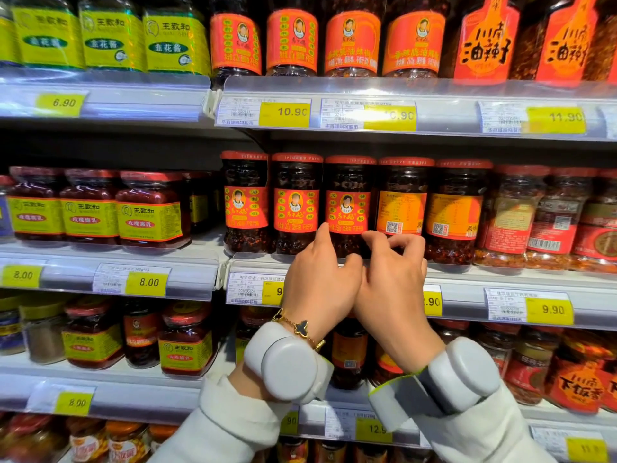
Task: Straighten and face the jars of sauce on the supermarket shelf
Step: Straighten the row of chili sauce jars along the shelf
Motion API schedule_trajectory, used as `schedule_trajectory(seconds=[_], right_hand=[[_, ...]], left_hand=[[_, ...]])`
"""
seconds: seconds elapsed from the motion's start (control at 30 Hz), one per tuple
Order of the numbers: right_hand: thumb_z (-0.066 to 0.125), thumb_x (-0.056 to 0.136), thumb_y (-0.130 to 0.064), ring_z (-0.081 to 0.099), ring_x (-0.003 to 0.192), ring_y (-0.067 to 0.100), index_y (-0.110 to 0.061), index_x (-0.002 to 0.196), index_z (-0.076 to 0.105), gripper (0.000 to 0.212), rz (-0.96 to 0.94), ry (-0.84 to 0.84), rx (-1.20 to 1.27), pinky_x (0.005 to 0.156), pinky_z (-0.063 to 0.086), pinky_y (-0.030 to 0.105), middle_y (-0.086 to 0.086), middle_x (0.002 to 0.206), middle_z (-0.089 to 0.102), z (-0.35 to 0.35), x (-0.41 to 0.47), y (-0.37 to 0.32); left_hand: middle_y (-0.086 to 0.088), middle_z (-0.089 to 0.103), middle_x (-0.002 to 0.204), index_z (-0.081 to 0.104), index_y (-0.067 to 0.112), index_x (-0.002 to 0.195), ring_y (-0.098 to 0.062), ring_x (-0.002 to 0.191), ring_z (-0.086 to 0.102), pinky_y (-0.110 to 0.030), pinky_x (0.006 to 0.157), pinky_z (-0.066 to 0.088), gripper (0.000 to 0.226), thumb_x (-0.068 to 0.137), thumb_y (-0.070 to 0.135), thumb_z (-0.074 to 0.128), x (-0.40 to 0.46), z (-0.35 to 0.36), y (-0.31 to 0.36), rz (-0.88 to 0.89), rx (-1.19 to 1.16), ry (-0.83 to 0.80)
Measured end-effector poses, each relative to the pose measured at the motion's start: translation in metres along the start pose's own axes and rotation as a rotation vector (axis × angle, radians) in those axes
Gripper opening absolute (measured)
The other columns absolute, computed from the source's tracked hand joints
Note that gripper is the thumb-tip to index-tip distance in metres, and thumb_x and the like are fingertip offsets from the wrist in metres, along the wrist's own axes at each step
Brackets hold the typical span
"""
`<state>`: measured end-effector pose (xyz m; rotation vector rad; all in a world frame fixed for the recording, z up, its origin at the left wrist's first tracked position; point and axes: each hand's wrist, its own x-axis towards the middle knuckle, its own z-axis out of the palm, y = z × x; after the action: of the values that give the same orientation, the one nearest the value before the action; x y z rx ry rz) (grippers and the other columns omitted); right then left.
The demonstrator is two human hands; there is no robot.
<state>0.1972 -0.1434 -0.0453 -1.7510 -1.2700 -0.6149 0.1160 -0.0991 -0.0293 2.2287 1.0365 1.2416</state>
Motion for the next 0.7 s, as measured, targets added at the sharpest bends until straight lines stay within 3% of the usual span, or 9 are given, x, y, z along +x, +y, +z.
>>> schedule_trajectory(seconds=[0.2,0.33,0.7], right_hand=[[0.058,0.072,0.0,0.04,0.109,0.031,-0.005,0.11,0.059,0.039,0.044,0.07,0.169,0.083,0.028,0.041,0.008,0.092,0.054,-0.0017,-0.0014,0.0007],[0.057,0.069,0.001,0.042,0.106,0.03,-0.005,0.108,0.06,0.039,0.03,0.091,0.167,0.084,0.03,0.042,0.004,0.09,0.049,-0.0042,-0.0028,-0.0016],[0.058,0.069,0.002,0.043,0.107,0.032,-0.004,0.108,0.061,0.039,0.008,0.103,0.156,0.085,0.032,0.043,-0.003,0.089,0.039,-0.0073,-0.0066,-0.0041]], left_hand=[[-0.008,0.05,0.136,0.028,0.019,0.143,-0.025,0.121,0.047,-0.032,0.094,0.037,0.062,0.084,0.03,0.047,-0.0057,-0.0023,0.0023,0.007,-0.021,0.05],[-0.011,0.056,0.129,0.031,0.02,0.142,-0.027,0.114,0.052,-0.033,0.092,0.04,0.06,0.084,0.029,0.046,-0.0059,-0.0063,0.0045,-0.005,-0.036,0.035],[-0.008,0.051,0.134,0.03,0.02,0.142,-0.025,0.118,0.049,-0.031,0.093,0.039,0.06,0.086,0.029,0.047,-0.0084,-0.0072,0.0058,-0.016,-0.017,0.012]])
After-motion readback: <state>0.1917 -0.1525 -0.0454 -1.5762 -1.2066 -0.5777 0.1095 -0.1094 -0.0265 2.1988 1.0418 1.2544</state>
